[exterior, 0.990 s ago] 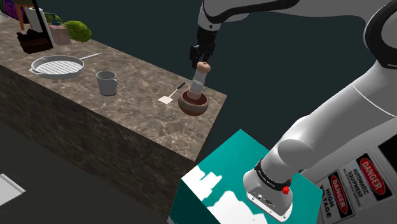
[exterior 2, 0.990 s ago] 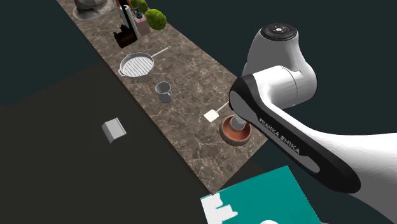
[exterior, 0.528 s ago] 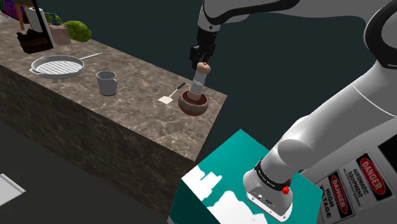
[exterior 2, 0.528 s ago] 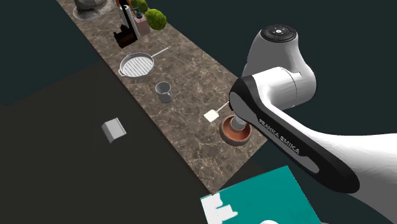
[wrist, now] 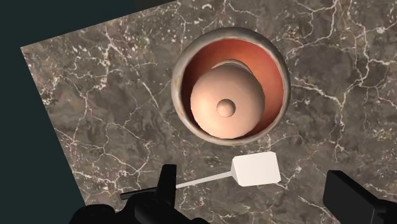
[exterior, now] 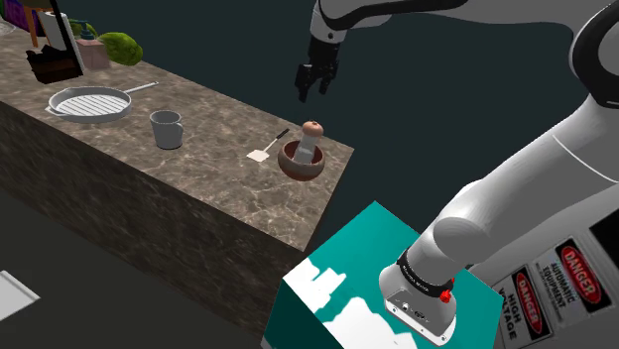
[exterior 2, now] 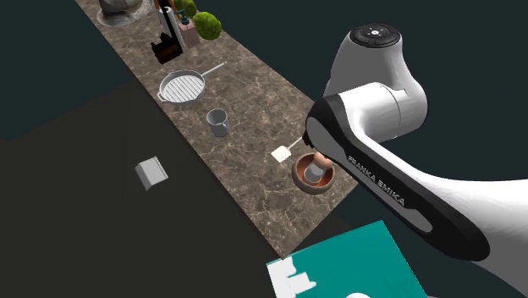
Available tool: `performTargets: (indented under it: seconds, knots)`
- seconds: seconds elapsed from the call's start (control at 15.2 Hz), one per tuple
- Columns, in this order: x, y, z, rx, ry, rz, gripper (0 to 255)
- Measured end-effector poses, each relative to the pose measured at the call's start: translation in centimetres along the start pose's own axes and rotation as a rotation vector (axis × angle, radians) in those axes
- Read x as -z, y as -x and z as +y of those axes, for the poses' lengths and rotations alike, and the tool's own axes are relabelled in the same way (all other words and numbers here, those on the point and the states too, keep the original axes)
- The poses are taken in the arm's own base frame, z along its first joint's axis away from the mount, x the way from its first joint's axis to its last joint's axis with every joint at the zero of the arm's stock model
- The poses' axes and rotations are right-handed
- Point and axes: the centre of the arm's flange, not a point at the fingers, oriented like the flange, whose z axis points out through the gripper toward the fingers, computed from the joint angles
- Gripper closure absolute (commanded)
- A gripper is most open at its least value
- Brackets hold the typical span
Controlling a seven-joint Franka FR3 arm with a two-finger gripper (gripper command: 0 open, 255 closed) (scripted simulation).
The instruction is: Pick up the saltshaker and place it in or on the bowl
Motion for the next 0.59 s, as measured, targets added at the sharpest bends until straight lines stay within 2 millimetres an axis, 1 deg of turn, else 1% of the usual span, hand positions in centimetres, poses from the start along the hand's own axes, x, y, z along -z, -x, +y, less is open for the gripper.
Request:
performTargets:
  seconds: [0.13, 0.2, 0.33, 0.59]
  knots:
    - [2.3, 0.0, 0.0, 0.0, 0.0, 0.001, 0]
    - [2.9, -0.1, -0.1, 0.0, 0.0, 0.001, 0]
    - [3.3, 0.0, 0.0, 0.0, 0.0, 0.0, 0]
    - [3.5, 0.0, 0.0, 0.0, 0.0, -0.001, 0]
